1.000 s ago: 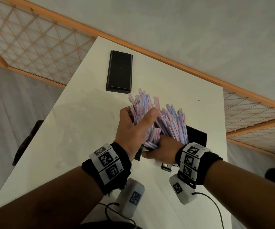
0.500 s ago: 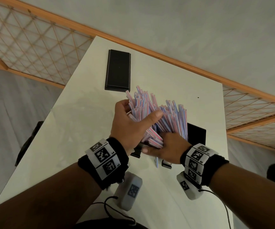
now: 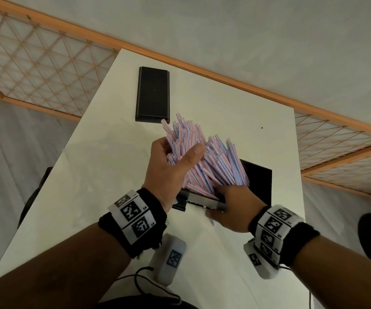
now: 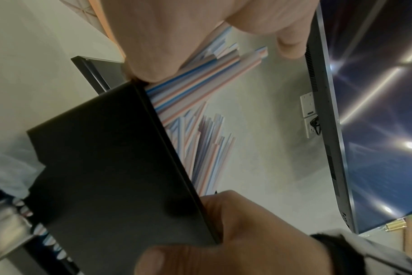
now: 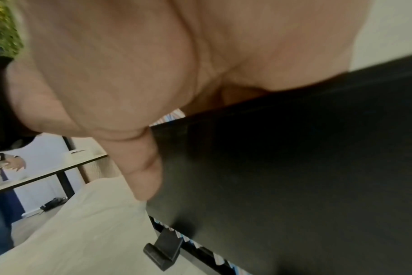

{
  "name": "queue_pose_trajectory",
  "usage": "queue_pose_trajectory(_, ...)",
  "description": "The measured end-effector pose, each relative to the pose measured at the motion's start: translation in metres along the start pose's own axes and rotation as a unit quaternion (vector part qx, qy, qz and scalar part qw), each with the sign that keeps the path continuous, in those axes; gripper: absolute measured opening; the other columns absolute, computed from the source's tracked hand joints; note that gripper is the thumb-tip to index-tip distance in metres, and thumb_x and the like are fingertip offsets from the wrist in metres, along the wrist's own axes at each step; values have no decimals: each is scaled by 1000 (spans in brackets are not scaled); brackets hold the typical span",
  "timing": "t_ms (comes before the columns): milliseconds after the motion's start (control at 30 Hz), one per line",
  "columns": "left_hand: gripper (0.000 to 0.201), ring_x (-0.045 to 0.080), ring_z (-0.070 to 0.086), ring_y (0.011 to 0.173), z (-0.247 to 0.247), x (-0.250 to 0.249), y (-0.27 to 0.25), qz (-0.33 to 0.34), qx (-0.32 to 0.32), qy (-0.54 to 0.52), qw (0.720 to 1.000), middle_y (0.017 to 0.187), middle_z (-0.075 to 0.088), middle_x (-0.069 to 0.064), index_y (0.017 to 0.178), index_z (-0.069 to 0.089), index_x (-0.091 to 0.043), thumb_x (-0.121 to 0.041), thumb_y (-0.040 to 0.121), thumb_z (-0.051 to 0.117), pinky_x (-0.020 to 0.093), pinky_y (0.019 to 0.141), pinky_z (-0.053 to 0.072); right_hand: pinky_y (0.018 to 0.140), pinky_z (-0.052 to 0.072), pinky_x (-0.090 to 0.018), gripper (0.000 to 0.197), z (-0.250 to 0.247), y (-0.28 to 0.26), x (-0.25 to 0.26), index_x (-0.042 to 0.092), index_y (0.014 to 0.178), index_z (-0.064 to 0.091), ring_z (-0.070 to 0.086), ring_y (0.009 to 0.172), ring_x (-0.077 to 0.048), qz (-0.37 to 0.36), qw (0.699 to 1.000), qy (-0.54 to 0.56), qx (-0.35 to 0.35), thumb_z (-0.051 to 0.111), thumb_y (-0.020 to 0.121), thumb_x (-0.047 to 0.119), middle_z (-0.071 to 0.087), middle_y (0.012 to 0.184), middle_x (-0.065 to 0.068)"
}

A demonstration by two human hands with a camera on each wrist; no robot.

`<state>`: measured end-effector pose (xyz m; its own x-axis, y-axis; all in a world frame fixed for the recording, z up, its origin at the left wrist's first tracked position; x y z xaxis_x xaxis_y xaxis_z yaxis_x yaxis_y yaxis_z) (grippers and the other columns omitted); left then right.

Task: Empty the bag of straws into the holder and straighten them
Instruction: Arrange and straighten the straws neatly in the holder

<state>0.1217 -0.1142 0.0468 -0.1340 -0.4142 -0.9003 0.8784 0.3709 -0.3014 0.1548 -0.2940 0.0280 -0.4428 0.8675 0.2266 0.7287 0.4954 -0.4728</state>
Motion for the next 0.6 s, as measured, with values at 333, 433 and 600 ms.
queue_pose_trajectory(333,114,23,61,123,-4,5,4,-10,-16,17,1000,129,62,4,123,50,-21,-88,36,80,48,108,48,56,39,-27,47,10,20,4,25,80,48,52,68,-9,103,992,7,77,72,70,64,54,79,7)
queue_pose_trajectory(433,110,25,63,120,-2,7,3,-16,-9,4,1000,127,64,7,120,51,-21,-86,37,82,51,105,50,55,33,-23,53,6,26,10,23,93,45,49,71,-9,104,985,43,127,77,71,59,49,82,10)
queue_pose_trajectory(600,114,26,58,126,-4,11,6,-21,-6,1,1000,132,60,9,126,48,-20,-86,39,82,49,109,46,78,45,-32,64,-1,36,24,20,119,45,53,90,-19,87,979,6,183,77,73,53,53,100,5)
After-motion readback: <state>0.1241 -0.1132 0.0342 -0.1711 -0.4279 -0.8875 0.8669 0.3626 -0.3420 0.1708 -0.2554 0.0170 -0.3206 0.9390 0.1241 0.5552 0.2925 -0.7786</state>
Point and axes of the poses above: each hand's wrist, its own y-axis towards the middle knuckle, its own z-axis out of the palm, x = y × z, the point moved 5 cm from there along y, towards the middle knuckle
